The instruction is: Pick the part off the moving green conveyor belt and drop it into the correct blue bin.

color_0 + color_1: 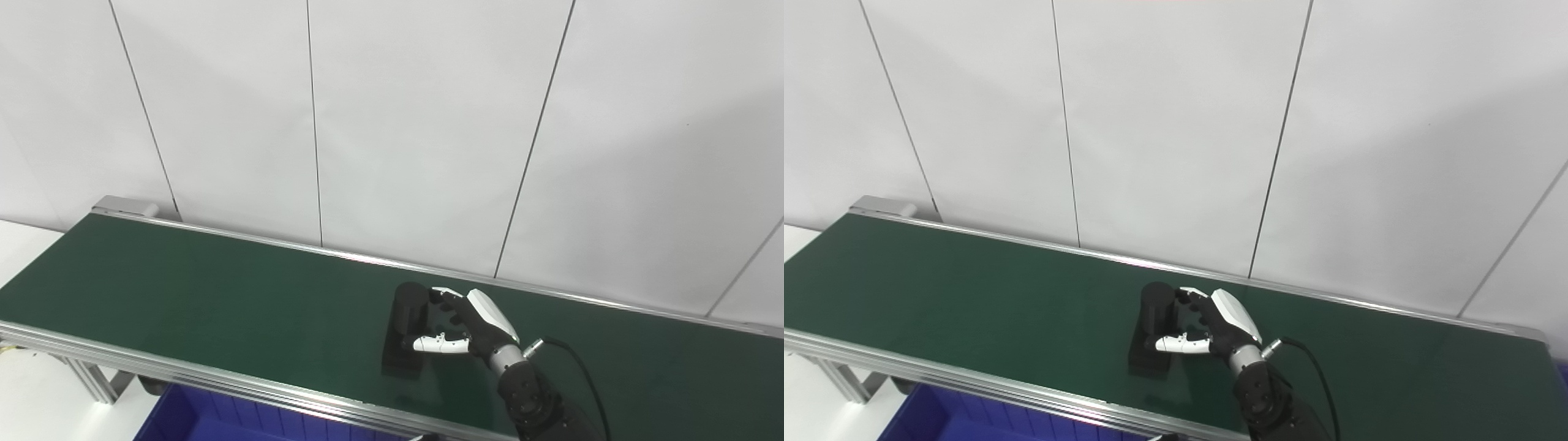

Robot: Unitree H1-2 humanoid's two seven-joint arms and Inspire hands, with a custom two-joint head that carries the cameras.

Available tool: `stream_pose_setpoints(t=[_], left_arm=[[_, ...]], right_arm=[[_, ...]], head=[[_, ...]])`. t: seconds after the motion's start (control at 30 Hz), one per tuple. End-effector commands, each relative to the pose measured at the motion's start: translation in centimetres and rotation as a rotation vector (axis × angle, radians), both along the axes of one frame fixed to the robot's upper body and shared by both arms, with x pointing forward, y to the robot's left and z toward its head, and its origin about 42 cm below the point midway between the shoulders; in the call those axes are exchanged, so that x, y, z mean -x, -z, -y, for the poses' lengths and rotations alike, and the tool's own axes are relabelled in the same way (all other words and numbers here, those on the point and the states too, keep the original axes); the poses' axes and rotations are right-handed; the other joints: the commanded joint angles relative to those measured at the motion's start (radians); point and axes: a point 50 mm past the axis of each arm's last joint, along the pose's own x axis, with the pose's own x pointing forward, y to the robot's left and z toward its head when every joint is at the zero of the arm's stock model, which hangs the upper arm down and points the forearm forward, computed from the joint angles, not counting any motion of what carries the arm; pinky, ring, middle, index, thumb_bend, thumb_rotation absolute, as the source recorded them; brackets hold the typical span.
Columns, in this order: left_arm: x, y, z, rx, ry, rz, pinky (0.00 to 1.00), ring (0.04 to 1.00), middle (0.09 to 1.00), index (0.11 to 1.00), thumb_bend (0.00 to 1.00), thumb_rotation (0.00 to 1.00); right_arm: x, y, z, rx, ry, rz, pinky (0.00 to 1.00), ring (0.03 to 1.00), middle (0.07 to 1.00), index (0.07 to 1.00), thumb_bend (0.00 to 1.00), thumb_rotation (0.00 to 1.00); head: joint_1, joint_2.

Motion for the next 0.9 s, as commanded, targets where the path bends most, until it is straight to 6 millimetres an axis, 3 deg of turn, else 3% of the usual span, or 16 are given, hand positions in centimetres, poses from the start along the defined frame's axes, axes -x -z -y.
stream_pose_setpoints(t=[0.0, 0.13, 0.4, 0.47, 0.5, 0.53, 0.67, 0.87], left_arm=[[-0.3, -1.2, 0.8, 0.028, -0.006, 0.052, 0.8, 0.837, 0.855, 0.879, 0.92, 0.38], [-0.1, -1.3, 1.0, 0.034, -0.007, 0.049, 0.82, 0.84, 0.854, 0.876, 0.92, 0.36], [0.2, -1.7, 1.1, 0.034, -0.012, 0.057, 0.81, 0.842, 0.86, 0.879, 0.91, 0.37], [0.3, -1.7, 1.0, 0.037, -0.015, 0.057, 0.81, 0.846, 0.862, 0.882, 0.91, 0.37], [0.3, -1.7, 1.0, 0.038, -0.017, 0.056, 0.81, 0.845, 0.862, 0.881, 0.92, 0.37], [0.3, -1.8, 0.9, 0.041, -0.019, 0.053, 0.81, 0.846, 0.863, 0.88, 0.92, 0.36], [0.3, -1.8, 0.6, 0.049, -0.019, 0.052, 0.8, 0.844, 0.86, 0.878, 0.92, 0.36], [0.3, -1.9, 0.2, 0.045, -0.019, 0.055, 0.8, 0.844, 0.863, 0.878, 0.92, 0.37]], right_arm=[[-0.9, -3.5, -1.9, -0.043, -0.061, 0.114, 0.75, 0.845, 0.849, 0.846, 0.72, 0.42], [-0.9, -3.4, -2.1, -0.041, -0.07, 0.122, 0.76, 0.838, 0.841, 0.847, 0.7, 0.4], [-0.7, -3.1, -2.2, -0.048, -0.049, 0.176, 0.7, 0.774, 0.778, 0.804, 0.69, 0.19], [-0.7, -2.9, -2.1, -0.096, -0.019, 0.194, 0.64, 0.698, 0.712, 0.744, 0.69, 0.06], [-0.7, -2.8, -2.1, -0.119, -0.004, 0.206, 0.57, 0.614, 0.569, 0.618, 0.59, 0.02], [-0.7, -2.7, -2.1, -0.137, 0.009, 0.217, 0.52, 0.51, 0.515, 0.559, 0.54, 0.01], [-0.6, -2.5, -2.1, -0.184, 0.034, 0.25, 0.52, 0.454, 0.52, 0.484, 0.52, 0.0], [-0.6, -2.4, -1.9, -0.204, 0.05, 0.251, 0.51, 0.452, 0.531, 0.464, 0.51, 0.0]], head=[[0.002, 0.002], [0.002, 0.006], [-0.01, 0.017], [-0.011, 0.017], [-0.012, 0.017], [-0.015, 0.019], [-0.025, 0.019], [-0.037, 0.021]])
